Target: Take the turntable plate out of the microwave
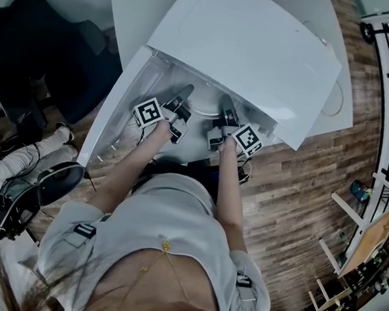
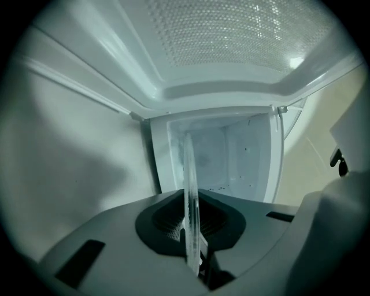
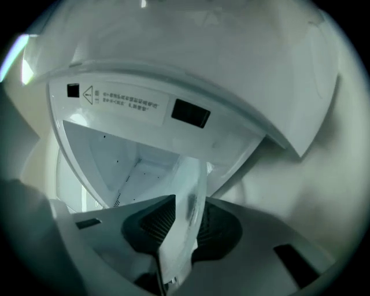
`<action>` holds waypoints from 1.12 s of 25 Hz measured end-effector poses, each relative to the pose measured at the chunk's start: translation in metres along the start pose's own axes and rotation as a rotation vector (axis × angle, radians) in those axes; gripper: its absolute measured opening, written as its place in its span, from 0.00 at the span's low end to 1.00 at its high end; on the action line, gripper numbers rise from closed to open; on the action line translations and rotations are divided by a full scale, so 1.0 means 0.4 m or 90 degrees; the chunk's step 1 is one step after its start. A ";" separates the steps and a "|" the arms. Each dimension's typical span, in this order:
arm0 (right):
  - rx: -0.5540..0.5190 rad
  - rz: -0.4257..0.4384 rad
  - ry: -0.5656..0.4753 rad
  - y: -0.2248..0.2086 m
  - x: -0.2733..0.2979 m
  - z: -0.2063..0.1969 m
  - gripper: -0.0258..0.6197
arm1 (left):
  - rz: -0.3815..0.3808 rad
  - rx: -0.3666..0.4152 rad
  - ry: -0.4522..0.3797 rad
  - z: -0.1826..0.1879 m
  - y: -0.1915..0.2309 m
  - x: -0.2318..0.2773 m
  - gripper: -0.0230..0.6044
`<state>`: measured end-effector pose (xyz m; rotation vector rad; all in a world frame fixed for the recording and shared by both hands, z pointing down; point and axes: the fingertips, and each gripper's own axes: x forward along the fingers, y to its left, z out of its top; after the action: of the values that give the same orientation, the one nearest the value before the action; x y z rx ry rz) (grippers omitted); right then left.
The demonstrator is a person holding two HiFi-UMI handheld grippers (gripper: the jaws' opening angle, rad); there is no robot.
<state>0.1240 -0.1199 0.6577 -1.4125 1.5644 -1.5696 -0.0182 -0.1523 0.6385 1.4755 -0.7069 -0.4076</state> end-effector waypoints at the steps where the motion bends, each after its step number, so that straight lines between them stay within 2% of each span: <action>1: 0.007 0.013 -0.003 0.004 -0.003 -0.001 0.18 | -0.004 0.004 0.001 0.000 -0.007 -0.003 0.11; 5: 0.011 0.032 -0.020 0.021 -0.015 -0.010 0.15 | -0.010 -0.001 0.003 0.001 -0.018 -0.014 0.11; 9: -0.047 0.090 -0.019 0.072 -0.019 -0.009 0.14 | -0.005 -0.003 -0.005 0.001 -0.021 -0.041 0.11; 12: -0.067 0.106 -0.019 0.085 -0.028 -0.009 0.14 | -0.004 -0.018 -0.009 -0.009 -0.020 -0.053 0.11; 15: -0.045 0.098 -0.017 0.079 -0.041 -0.020 0.14 | -0.003 -0.019 -0.012 -0.016 -0.020 -0.068 0.11; 19: -0.068 0.119 -0.013 0.103 -0.061 -0.024 0.14 | -0.009 -0.012 -0.012 -0.029 -0.035 -0.089 0.11; 28: -0.065 0.144 -0.005 0.155 -0.131 -0.052 0.14 | -0.033 0.007 -0.020 -0.070 -0.097 -0.155 0.12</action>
<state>0.1041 -0.0777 0.5883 -1.2413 1.7534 -1.3670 -0.0392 -0.0941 0.5905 1.5032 -0.6985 -0.4676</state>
